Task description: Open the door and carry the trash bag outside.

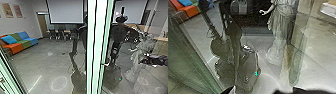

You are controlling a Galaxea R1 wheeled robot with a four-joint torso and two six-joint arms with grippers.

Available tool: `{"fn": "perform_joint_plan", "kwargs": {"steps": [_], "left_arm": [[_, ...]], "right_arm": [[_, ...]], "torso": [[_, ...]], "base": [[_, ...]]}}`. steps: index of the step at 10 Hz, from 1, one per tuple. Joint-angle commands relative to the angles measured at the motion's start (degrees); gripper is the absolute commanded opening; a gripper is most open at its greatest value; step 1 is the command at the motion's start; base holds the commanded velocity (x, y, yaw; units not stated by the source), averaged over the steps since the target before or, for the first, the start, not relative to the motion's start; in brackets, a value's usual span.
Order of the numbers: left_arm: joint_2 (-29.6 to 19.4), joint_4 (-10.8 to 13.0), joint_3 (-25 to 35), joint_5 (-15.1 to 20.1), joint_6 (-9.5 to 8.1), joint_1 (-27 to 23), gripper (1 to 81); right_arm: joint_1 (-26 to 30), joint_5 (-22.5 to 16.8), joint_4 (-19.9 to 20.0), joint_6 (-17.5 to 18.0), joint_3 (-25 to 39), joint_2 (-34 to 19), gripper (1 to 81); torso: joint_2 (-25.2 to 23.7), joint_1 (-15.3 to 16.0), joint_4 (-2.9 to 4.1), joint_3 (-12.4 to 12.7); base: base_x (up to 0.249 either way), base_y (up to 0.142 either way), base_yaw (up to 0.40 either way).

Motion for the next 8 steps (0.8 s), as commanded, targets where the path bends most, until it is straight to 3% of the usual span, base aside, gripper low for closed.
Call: {"fn": "perform_joint_plan", "kwargs": {"steps": [1,2,4,6,7,8], "left_arm": [[-0.2,-0.7,-0.1,4.3,0.35,-3.2,1.0],[-0.2,-0.7,-0.1,4.3,0.35,-3.2,1.0],[-0.2,-0.6,-0.1,4.3,0.35,-3.2,1.0],[-0.1,-0.6,-0.1,4.4,0.35,-2.9,1.0],[-0.2,-0.6,-0.1,4.4,0.35,-2.9,1.0],[-0.2,-0.7,-0.1,4.4,0.35,-2.9,1.0]], "right_arm": [[12.5,6.0,-8.3,-1.8,-1.6,-2.4,81.1],[12.6,6.0,-8.5,-1.9,-1.5,-2.9,81.1],[12.7,6.0,-8.5,-1.9,0.2,-4.7,81.1],[12.8,6.0,-8.3,-1.9,1.7,-5.8,81.1],[12.5,6.0,-8.0,-1.9,2.6,-6.2,81.1],[12.0,6.0,-7.8,-1.8,2.8,-6.1,81.1]], "torso": [[0.0,0.0,-2.36,0.0],[0.0,0.0,-4.3,0.0],[0.0,0.0,-6.43,0.1],[0.0,0.0,-9.84,0.0],[0.0,0.0,-7.17,0.0],[0.0,0.0,-8.68,0.0]], "base": [[0.0,0.0,0.0],[0.0,0.0,0.0],[0.0,0.0,0.0],[0.0,0.0,0.0],[0.0,0.0,0.0],[0.0,0.0,0.0]]}}
